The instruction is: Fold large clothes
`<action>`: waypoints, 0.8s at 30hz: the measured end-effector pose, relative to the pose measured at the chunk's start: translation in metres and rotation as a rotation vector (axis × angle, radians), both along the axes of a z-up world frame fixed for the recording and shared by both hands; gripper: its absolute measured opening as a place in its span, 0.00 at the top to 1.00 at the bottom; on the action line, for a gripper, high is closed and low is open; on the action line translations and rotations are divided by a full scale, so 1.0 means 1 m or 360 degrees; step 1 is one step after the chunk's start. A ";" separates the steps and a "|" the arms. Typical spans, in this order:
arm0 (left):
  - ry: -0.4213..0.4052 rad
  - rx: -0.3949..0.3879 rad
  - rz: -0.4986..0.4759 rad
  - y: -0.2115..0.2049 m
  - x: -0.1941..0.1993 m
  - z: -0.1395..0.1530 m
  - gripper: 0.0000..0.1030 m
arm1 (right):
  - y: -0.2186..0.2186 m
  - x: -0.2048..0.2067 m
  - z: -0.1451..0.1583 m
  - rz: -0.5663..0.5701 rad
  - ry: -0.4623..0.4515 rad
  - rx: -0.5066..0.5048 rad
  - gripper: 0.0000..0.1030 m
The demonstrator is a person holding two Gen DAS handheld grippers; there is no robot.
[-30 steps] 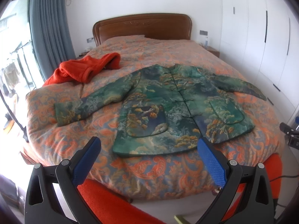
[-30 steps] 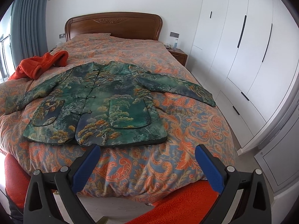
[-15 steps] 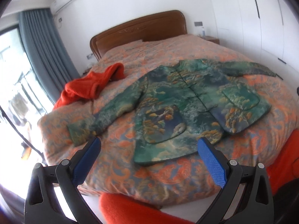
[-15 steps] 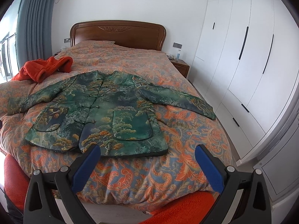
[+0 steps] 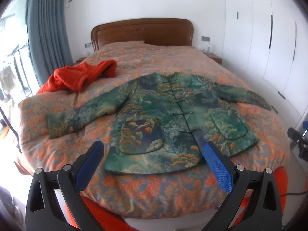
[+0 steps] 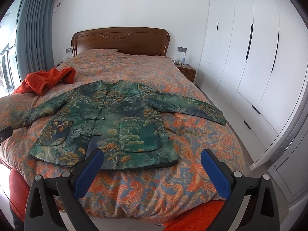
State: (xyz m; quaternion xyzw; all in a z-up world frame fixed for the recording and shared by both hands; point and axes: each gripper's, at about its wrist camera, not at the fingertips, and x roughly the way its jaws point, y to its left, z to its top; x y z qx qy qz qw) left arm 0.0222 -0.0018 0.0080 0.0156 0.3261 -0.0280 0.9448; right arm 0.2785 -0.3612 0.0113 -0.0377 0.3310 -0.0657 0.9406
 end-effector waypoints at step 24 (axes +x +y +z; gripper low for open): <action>0.0067 -0.0016 0.0030 0.008 -0.011 -0.013 0.00 | 0.031 0.011 -0.013 0.0121 0.0093 0.0020 0.00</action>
